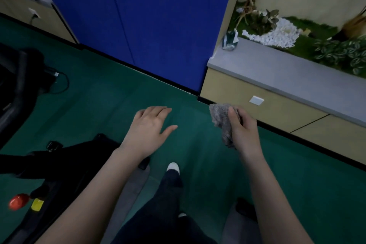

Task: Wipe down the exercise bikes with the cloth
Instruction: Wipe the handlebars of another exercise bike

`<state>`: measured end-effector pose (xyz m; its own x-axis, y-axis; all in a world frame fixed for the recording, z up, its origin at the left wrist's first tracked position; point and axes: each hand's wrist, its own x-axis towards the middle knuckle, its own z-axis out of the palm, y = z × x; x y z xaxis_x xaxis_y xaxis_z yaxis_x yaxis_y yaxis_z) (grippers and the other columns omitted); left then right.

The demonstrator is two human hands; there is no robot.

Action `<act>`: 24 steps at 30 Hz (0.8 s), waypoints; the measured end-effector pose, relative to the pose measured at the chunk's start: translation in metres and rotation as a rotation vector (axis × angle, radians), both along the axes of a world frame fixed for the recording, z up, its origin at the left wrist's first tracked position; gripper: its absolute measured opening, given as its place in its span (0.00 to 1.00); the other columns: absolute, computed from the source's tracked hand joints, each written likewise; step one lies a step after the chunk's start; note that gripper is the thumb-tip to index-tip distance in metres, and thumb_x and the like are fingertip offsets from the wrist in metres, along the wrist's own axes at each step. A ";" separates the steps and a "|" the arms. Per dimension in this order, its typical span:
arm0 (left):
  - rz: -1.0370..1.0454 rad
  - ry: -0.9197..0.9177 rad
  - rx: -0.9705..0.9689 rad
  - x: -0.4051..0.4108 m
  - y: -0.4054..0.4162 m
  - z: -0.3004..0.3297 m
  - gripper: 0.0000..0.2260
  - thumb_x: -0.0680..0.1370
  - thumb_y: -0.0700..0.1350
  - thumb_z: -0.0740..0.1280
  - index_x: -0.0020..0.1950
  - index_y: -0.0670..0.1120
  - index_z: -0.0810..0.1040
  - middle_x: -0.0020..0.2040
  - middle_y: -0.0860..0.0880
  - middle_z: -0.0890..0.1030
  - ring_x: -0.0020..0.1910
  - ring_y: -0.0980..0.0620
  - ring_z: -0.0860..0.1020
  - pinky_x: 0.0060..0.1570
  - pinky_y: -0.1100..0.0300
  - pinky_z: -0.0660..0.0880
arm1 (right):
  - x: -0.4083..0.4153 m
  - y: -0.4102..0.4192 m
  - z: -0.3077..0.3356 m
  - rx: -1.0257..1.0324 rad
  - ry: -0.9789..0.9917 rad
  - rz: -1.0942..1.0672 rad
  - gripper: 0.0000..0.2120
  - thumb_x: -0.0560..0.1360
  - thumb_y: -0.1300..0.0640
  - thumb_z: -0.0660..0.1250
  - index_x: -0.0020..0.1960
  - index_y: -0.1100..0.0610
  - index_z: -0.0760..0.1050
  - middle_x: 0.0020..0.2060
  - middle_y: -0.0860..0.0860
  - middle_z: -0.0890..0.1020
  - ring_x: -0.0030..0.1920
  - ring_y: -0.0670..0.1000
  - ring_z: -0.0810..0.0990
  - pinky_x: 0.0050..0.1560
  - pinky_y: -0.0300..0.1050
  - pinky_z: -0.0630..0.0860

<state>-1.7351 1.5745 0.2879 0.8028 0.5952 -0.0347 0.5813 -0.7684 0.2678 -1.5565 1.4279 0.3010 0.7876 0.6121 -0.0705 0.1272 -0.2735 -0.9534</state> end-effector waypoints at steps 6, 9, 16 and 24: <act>0.051 -0.021 0.001 0.048 0.078 -0.003 0.28 0.79 0.60 0.58 0.75 0.47 0.63 0.74 0.49 0.64 0.73 0.49 0.61 0.70 0.51 0.56 | 0.048 0.086 0.020 -0.001 -0.073 0.078 0.09 0.81 0.55 0.58 0.46 0.49 0.75 0.40 0.43 0.78 0.37 0.34 0.74 0.40 0.31 0.70; 0.099 -0.052 -0.049 0.066 0.111 -0.003 0.29 0.79 0.60 0.57 0.76 0.47 0.60 0.76 0.50 0.60 0.74 0.49 0.58 0.71 0.51 0.56 | 0.062 0.133 0.023 -0.029 -0.091 0.164 0.09 0.81 0.53 0.58 0.51 0.53 0.76 0.43 0.44 0.79 0.39 0.35 0.76 0.40 0.29 0.71; 0.244 -0.033 -0.083 0.065 0.169 -0.012 0.31 0.78 0.62 0.56 0.77 0.49 0.57 0.77 0.50 0.57 0.76 0.49 0.54 0.72 0.51 0.51 | 0.073 0.218 0.007 -0.033 -0.091 0.302 0.09 0.81 0.54 0.61 0.51 0.56 0.77 0.41 0.42 0.79 0.38 0.34 0.76 0.40 0.27 0.70; 0.553 0.009 -0.091 0.057 0.219 -0.027 0.32 0.77 0.62 0.58 0.76 0.47 0.60 0.76 0.49 0.61 0.75 0.47 0.56 0.71 0.49 0.53 | 0.106 0.314 -0.018 -0.072 -0.020 0.499 0.08 0.80 0.52 0.61 0.51 0.52 0.78 0.45 0.47 0.82 0.46 0.43 0.80 0.46 0.38 0.76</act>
